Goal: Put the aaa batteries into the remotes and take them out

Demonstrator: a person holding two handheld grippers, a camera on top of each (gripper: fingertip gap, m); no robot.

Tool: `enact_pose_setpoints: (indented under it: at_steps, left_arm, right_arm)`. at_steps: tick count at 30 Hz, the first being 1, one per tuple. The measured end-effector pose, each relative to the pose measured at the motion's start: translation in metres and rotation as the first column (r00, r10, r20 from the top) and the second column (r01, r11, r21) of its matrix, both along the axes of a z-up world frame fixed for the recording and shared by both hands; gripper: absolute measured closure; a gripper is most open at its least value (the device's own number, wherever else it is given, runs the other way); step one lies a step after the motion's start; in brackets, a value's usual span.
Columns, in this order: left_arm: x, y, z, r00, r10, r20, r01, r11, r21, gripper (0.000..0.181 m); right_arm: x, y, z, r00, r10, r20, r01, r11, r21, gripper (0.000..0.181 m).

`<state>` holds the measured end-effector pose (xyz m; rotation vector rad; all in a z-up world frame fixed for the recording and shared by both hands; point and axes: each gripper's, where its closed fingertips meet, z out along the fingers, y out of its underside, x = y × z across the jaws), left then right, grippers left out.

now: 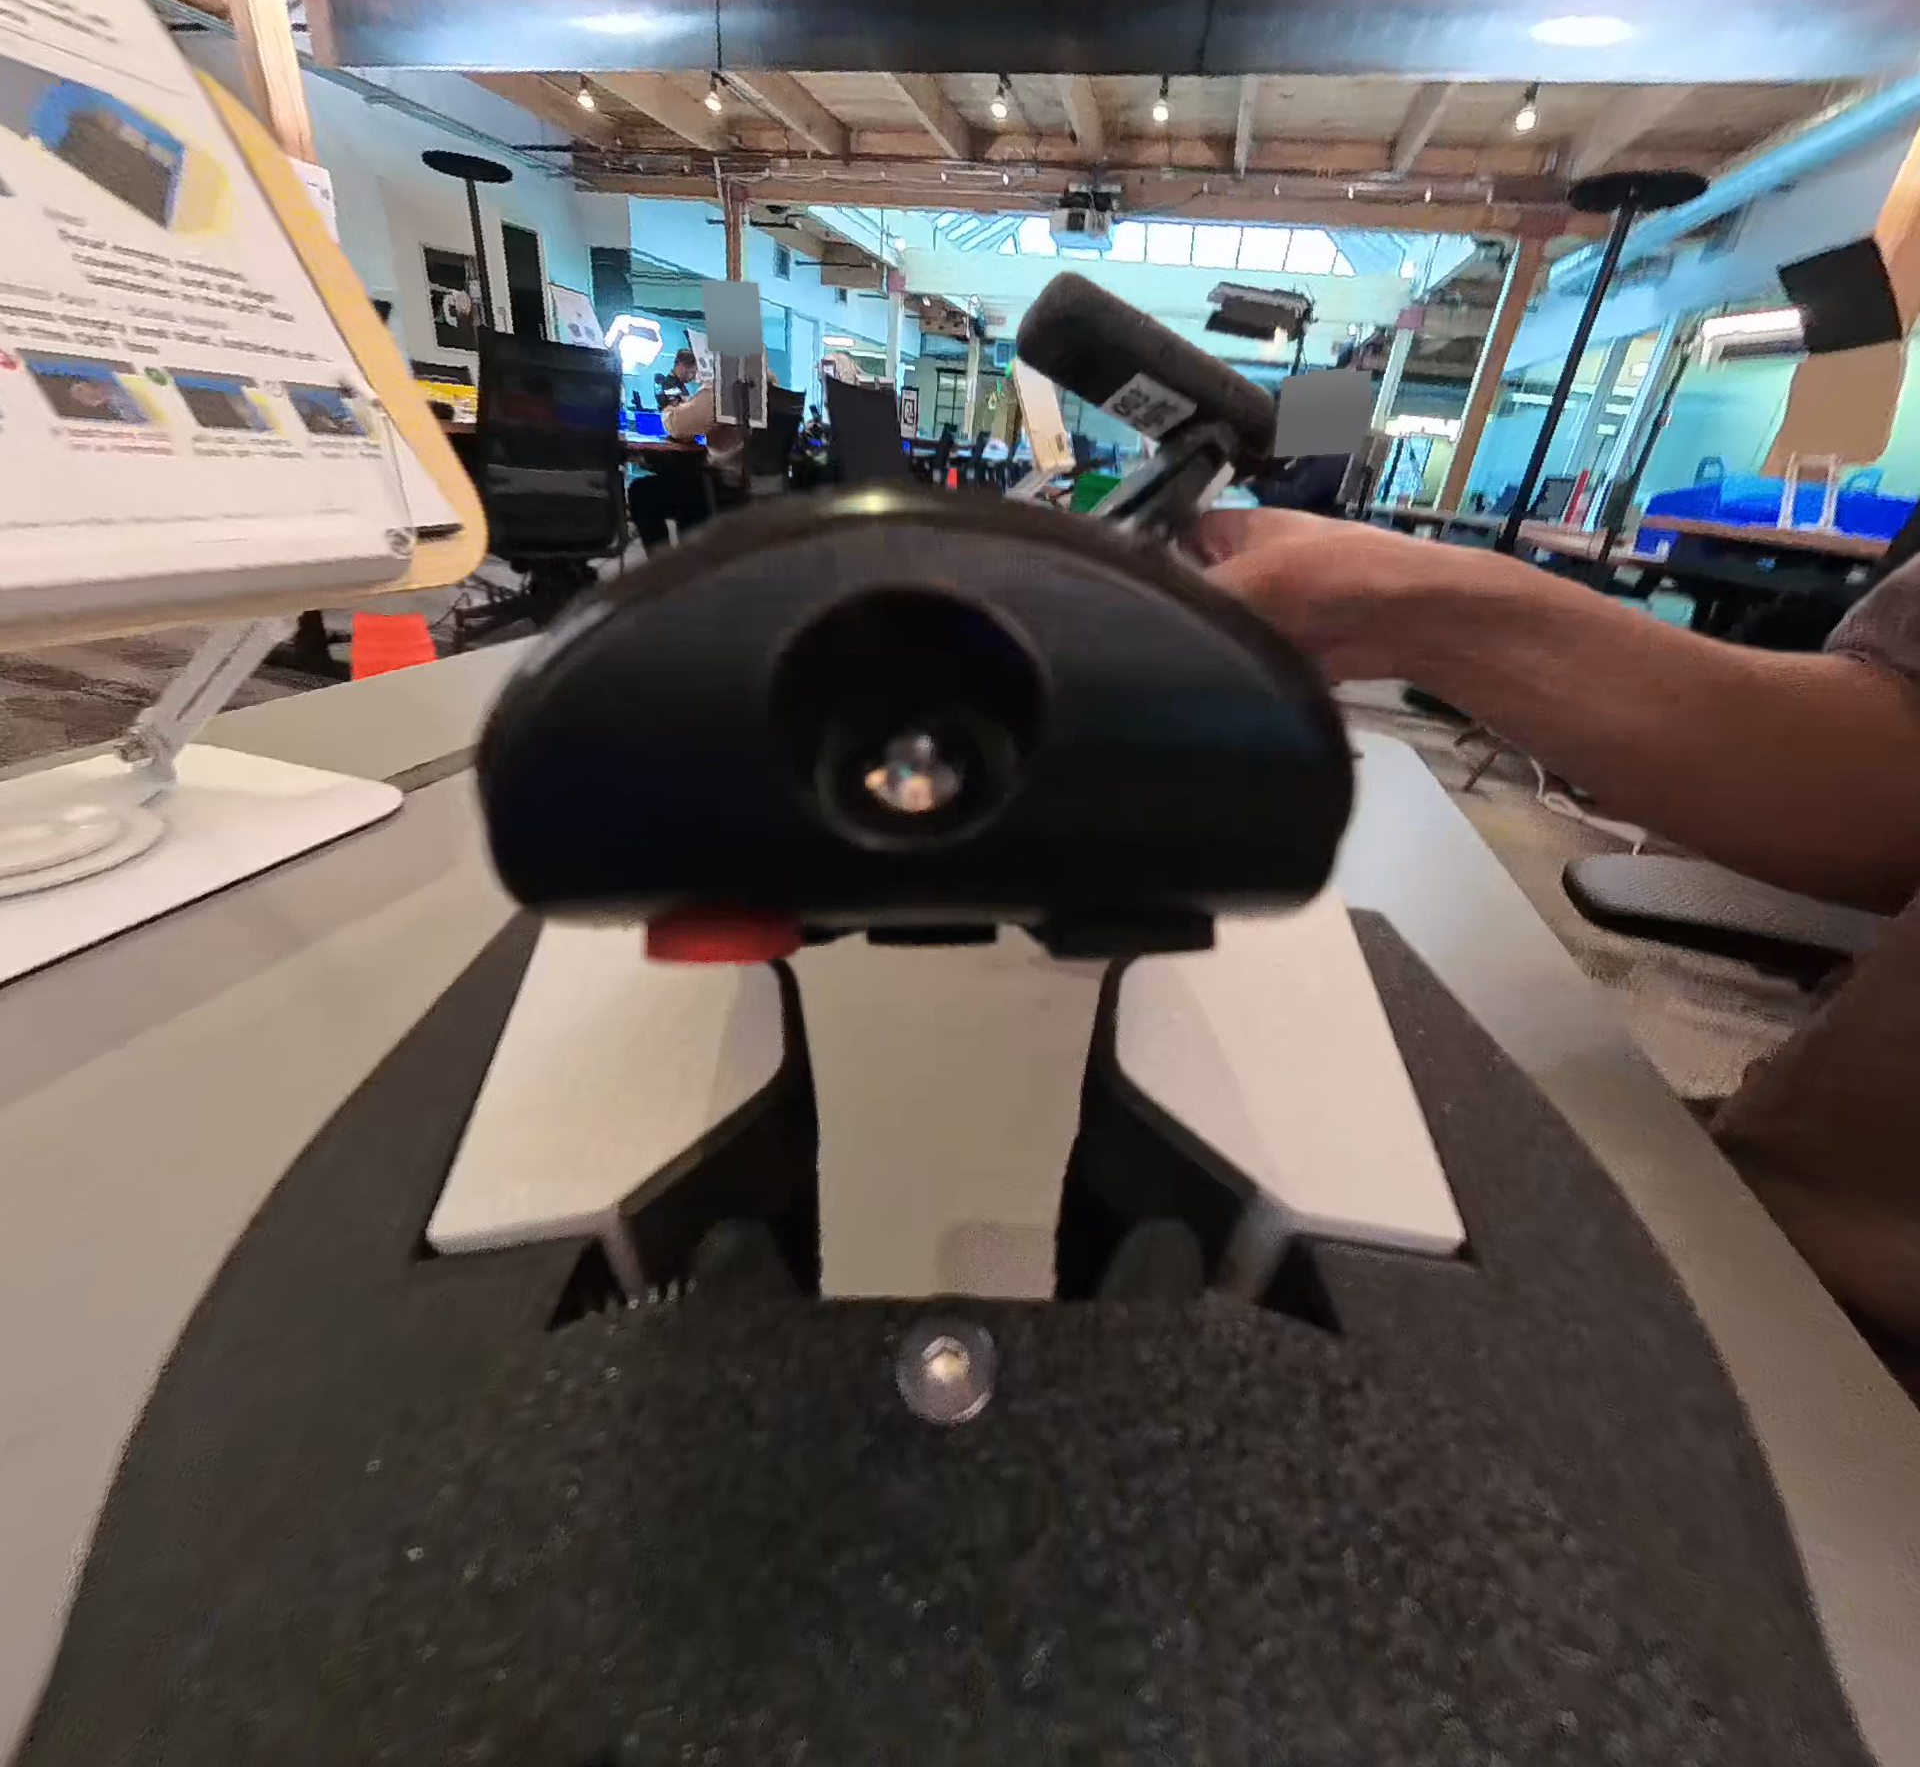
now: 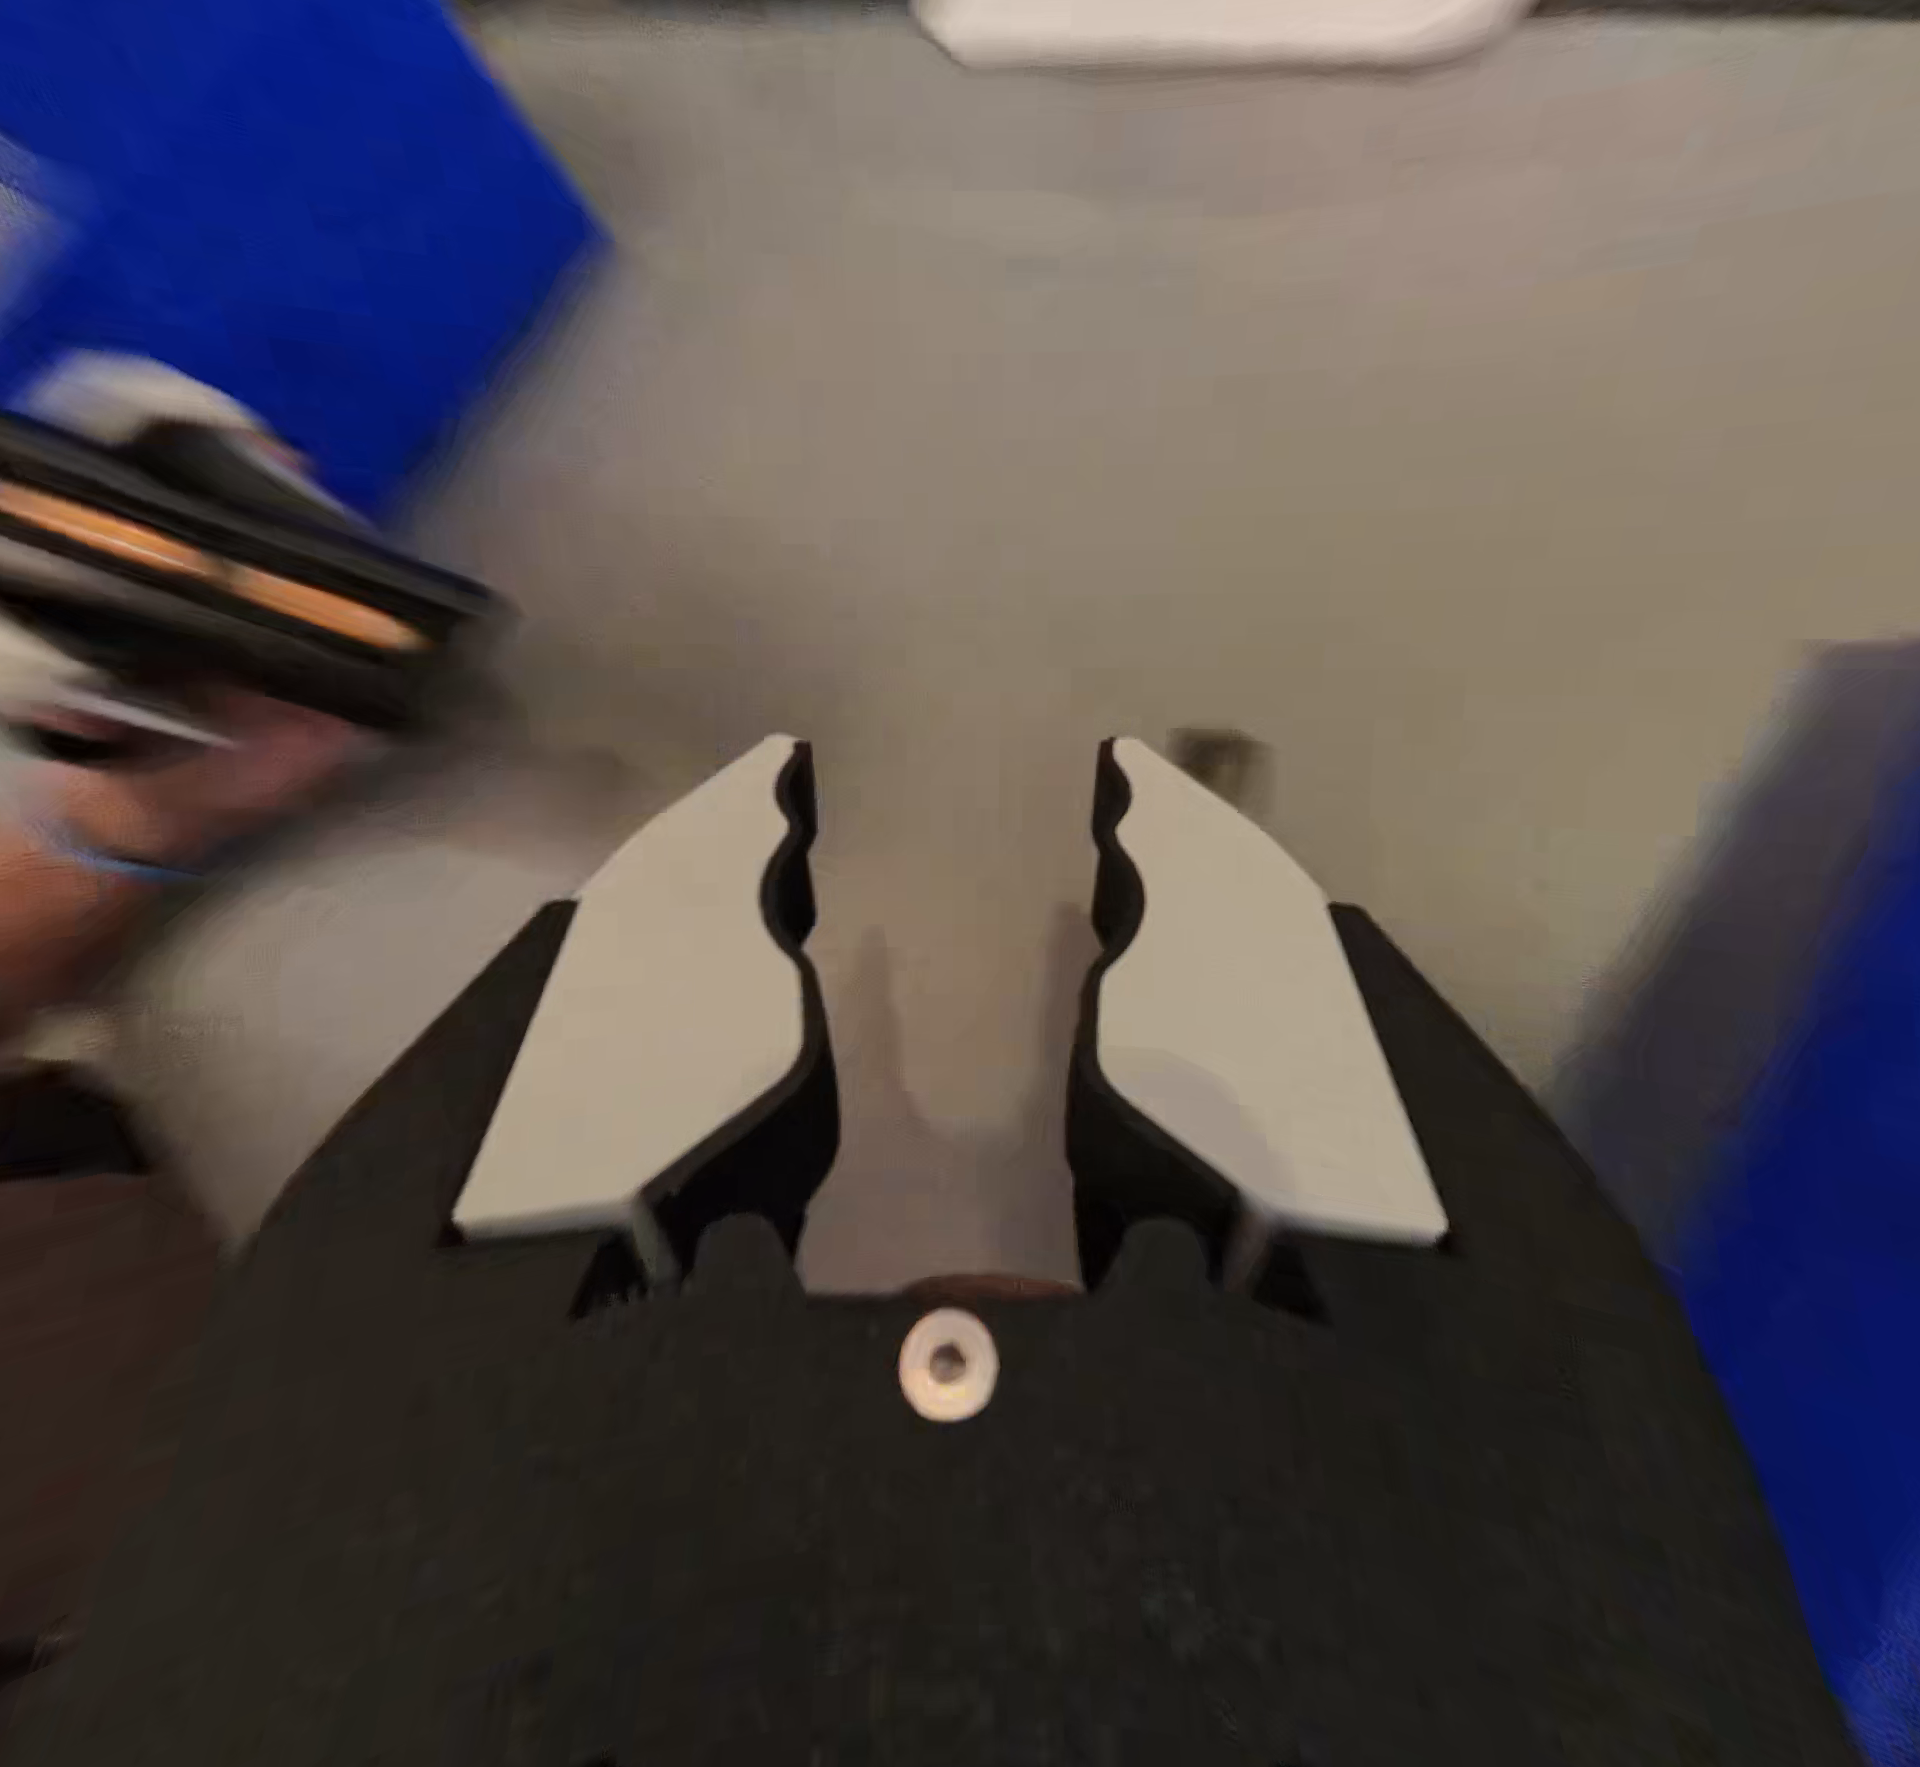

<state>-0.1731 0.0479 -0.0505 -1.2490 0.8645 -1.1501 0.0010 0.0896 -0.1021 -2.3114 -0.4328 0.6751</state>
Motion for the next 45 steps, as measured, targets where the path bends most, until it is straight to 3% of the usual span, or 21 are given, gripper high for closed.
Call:
enact_pose_setpoints:
  at_steps: [2,6,13,16,18,20,22,25,27,28,30,31,35,37,39,41,43,45]
  left_arm:
    - [-0.002,0.003,0.001,1.000,0.000,0.013,0.001,1.000,-0.017,0.121]
    - [0.004,-0.001,-0.003,1.000,-0.026,-0.006,0.026,0.999,-0.022,0.121]
    - [0.013,-0.013,-0.005,0.997,-0.063,-0.035,0.063,0.998,0.000,0.121]
    - [0.016,-0.016,-0.006,0.996,-0.079,-0.034,0.079,0.997,-0.009,0.121]
    - [0.016,-0.017,-0.005,0.996,-0.083,-0.034,0.083,0.997,-0.008,0.121]
    - [0.014,-0.017,-0.004,0.996,-0.081,-0.030,0.080,0.997,-0.005,0.121]
    - [0.013,-0.016,-0.002,0.997,-0.077,-0.026,0.077,0.997,-0.006,0.121]
    - [0.009,-0.012,-0.002,0.998,-0.064,-0.024,0.064,0.998,-0.007,0.121]
    - [0.006,-0.009,-0.003,0.998,-0.052,-0.030,0.051,0.999,-0.006,0.121]
    - [0.005,-0.007,-0.003,0.998,-0.046,-0.032,0.046,0.999,-0.006,0.121]
    - [0.003,-0.005,-0.004,0.999,-0.037,-0.034,0.036,0.999,-0.009,0.121]
    - [0.003,-0.004,-0.004,0.999,-0.035,-0.034,0.034,0.999,-0.010,0.121]
    - [0.005,-0.006,-0.004,0.998,-0.041,-0.036,0.041,0.999,-0.009,0.121]
    - [0.006,-0.007,-0.005,0.998,-0.050,-0.035,0.049,0.999,-0.016,0.120]
    - [0.008,-0.008,-0.006,0.998,-0.058,-0.035,0.057,0.998,-0.022,0.120]
    - [0.009,-0.010,-0.006,0.997,-0.067,-0.035,0.066,0.998,-0.023,0.120]
    - [0.010,-0.013,-0.004,0.997,-0.073,-0.033,0.073,0.997,-0.020,0.120]
    - [0.011,-0.013,-0.004,0.997,-0.076,-0.033,0.076,0.997,-0.020,0.120]
  right_arm:
    - [0.035,-0.002,-0.025,0.958,-0.012,0.287,0.048,0.992,-0.120,0.127]
    - [0.045,-0.016,-0.061,0.863,0.098,0.496,0.053,0.958,-0.282,0.131]
    - [0.037,-0.027,-0.094,0.860,0.125,0.494,0.059,0.938,-0.341,0.144]
    - [0.038,-0.023,-0.096,0.842,0.125,0.525,0.053,0.949,-0.311,0.158]
    - [0.032,-0.022,-0.096,0.831,0.196,0.521,-0.022,0.947,-0.322,0.162]
    - [0.025,-0.025,-0.096,0.743,0.371,0.556,-0.196,0.916,-0.350,0.162]
    - [0.013,-0.033,-0.096,0.616,0.553,0.560,-0.378,0.832,-0.406,0.162]
    - [-0.010,-0.053,-0.095,0.362,0.789,0.497,-0.663,0.592,-0.457,0.162]
    - [-0.024,-0.060,-0.089,0.204,0.839,0.505,-0.792,0.445,-0.419,0.162]
    - [-0.033,-0.066,-0.085,0.159,0.858,0.488,-0.850,0.370,-0.374,0.162]
    - [-0.037,-0.069,-0.079,0.123,0.864,0.488,-0.883,0.320,-0.343,0.161]
    - [-0.035,-0.068,-0.077,0.127,0.859,0.495,-0.873,0.334,-0.355,0.160]
    - [-0.039,-0.073,-0.057,0.302,0.832,0.466,-0.860,0.448,-0.243,0.157]
    - [-0.034,-0.075,-0.053,0.378,0.769,0.516,-0.828,0.530,-0.184,0.157]
    - [-0.022,-0.074,-0.053,0.505,0.662,0.553,-0.714,0.681,-0.163,0.156]
    - [-0.014,-0.086,-0.059,0.653,0.574,0.494,-0.563,0.805,-0.190,0.149]
    - [-0.011,-0.100,-0.066,0.771,0.471,0.429,-0.431,0.882,-0.193,0.145]
    - [-0.010,-0.111,-0.072,0.846,0.378,0.376,-0.342,0.926,-0.160,0.133]
